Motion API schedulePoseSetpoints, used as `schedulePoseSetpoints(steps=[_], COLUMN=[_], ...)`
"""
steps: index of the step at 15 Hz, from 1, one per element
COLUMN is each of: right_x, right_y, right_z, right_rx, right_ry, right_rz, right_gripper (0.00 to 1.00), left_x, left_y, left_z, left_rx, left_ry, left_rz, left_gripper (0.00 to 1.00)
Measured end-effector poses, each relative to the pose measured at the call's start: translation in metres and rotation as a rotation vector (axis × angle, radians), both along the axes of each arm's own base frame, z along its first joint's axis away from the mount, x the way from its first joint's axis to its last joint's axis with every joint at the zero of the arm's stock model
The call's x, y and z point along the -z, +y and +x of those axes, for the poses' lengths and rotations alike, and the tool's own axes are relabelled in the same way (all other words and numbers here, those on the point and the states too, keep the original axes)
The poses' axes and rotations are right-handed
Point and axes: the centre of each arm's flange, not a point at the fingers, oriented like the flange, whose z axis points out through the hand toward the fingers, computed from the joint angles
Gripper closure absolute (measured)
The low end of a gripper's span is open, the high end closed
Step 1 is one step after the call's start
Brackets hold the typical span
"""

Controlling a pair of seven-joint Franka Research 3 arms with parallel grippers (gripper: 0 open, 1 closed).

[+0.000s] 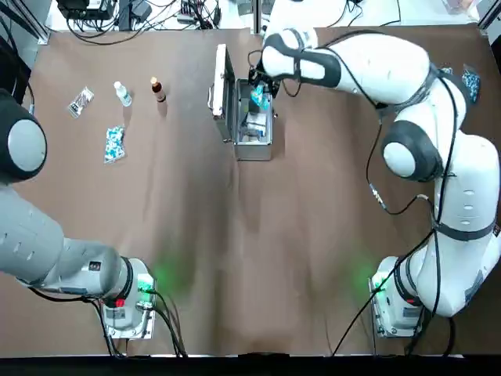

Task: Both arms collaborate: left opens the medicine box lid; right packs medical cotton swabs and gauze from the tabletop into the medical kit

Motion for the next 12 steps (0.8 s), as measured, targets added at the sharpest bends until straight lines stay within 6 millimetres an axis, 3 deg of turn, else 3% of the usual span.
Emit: schedulePoseSetpoints(steps=[3, 4, 12], right_x=[0.016, 0.018, 0.010], right_y=[0.007, 0.006, 0.007], right_z=[-0.001, 0.000, 0.004], right_rx=[0.000, 0.002, 0.005], right_ry=[-0.011, -0.011, -0.024], right_rz=[0.005, 0.003, 0.012], right_gripper=[0.96, 0.89, 0.17], left_x=[0.000, 0.000, 0.000], left_y=[0.002, 0.002, 0.003], left_z=[0.000, 0.000, 0.000], left_rx=[-0.002, -0.003, -0.004], left_ry=[0.000, -0.001, -0.001], left_rz=[0.006, 0.010, 0.014], left_gripper=[0.00, 0.00, 0.00])
